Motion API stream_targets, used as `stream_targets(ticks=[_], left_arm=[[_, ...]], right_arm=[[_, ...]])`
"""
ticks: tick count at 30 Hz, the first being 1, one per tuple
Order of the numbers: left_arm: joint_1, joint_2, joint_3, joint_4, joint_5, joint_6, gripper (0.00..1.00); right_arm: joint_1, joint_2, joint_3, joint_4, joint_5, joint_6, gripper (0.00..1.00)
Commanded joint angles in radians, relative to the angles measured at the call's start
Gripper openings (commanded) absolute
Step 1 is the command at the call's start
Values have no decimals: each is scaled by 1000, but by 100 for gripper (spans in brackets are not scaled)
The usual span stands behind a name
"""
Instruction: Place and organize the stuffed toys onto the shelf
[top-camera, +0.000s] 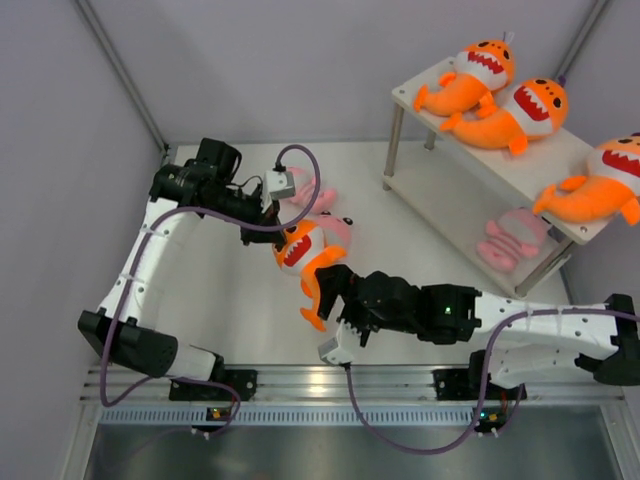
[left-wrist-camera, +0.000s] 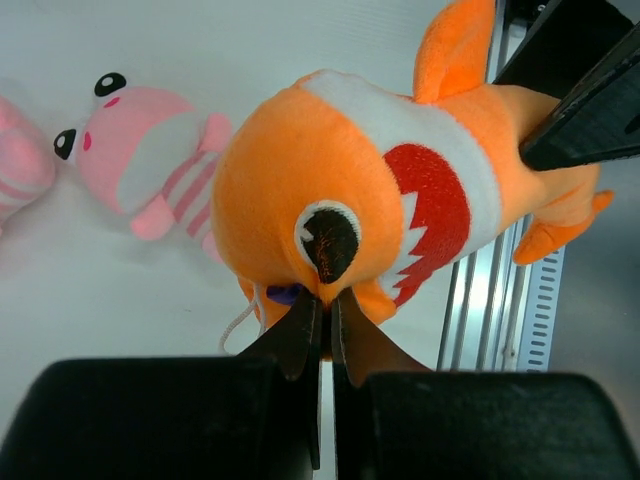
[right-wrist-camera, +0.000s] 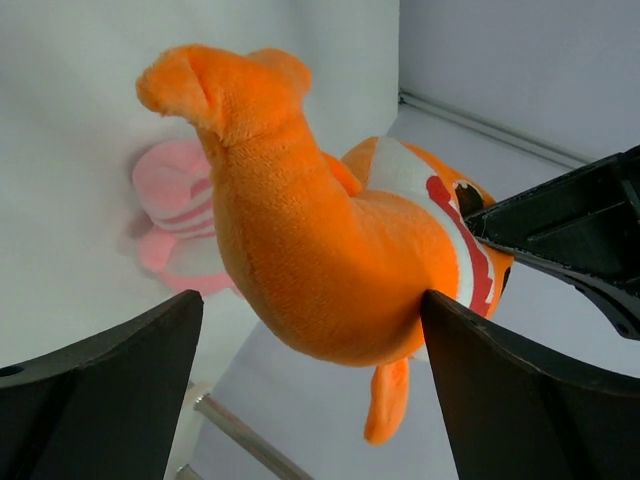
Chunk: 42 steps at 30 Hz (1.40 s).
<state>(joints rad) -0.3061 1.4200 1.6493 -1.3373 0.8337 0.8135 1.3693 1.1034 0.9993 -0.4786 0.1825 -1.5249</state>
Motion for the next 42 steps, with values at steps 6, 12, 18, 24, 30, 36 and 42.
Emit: stream_targets(ticks=[6,12,18,24,30,36,42], left_arm=[[-16,14,29,-45,110,13,0],[-18,51,64,-45,38,-69,16],[-16,157,211,-42,-155,-302,58],[13,172,297,7,-280,-404,99],[53,143,330,53,-381,-410,99],[55,120,290,55,-393,-382,99],[55,119,257,56,-364,-373,99]], right_arm=[[14,78,36,181,86,-8,49],[16,87,104,241,135,106,0],[-7,67,200,273,199,181,0],[-102,21,327,203,238,230,0],[-168,21,485,78,359,241,0],[-185,47,654,46,700,152,0],[-260,23,737,44,914,43,0]])
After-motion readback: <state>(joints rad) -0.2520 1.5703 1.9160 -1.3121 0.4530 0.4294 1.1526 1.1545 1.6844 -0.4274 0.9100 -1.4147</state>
